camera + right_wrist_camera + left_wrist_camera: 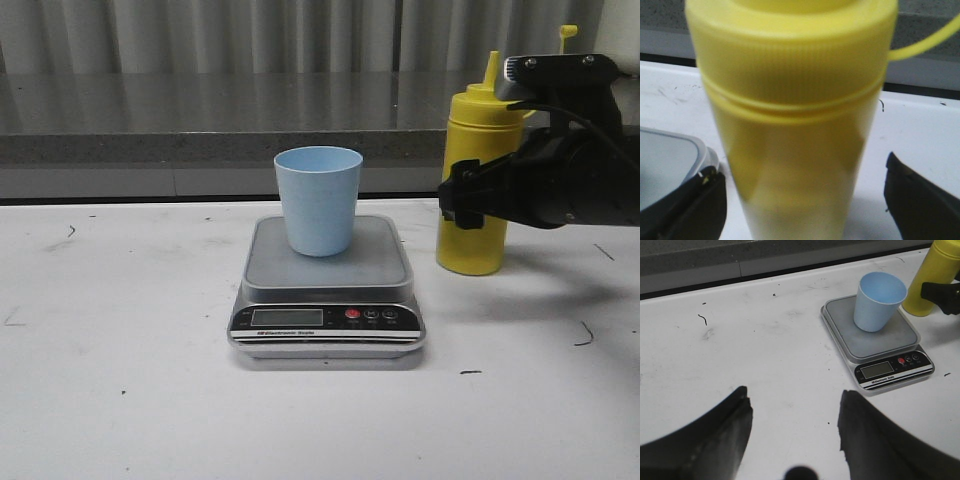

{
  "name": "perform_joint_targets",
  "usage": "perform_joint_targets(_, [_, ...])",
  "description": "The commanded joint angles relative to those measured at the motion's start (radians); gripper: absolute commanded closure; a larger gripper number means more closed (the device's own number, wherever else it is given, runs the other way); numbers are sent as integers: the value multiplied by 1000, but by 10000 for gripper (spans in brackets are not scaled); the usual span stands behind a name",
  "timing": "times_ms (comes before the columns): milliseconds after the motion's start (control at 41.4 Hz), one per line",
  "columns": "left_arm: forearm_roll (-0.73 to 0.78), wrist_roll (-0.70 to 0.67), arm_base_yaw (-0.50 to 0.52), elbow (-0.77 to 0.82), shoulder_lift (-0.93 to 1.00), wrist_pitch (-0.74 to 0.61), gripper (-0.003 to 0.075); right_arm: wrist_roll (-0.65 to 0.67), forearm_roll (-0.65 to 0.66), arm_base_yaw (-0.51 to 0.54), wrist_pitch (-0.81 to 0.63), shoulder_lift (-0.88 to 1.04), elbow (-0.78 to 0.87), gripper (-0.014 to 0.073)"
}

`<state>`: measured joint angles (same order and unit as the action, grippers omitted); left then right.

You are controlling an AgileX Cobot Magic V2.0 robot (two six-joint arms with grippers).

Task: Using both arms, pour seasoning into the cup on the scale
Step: 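Move the right gripper to the yellow squeeze bottle and grasp it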

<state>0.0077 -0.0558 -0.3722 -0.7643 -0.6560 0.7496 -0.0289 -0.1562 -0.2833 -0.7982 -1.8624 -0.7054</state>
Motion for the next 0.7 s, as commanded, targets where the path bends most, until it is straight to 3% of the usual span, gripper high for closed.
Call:
perform_joint_targets(0, [-8, -3, 1, -25, 0, -67, 334, 23, -39, -2, -75, 7, -64, -60])
perform_joint_targets(411, [-8, -3, 1, -25, 0, -67, 334, 57, -54, 3, -84, -133, -204, -42])
perform_joint_targets(580, [-8, -3, 1, -25, 0, -67, 334, 56, -51, 3, -94, -134, -206, 162])
perform_joint_targets(677, [-8, -3, 1, -25, 0, -67, 334, 52, -50, 3, -85, -111, -206, 236])
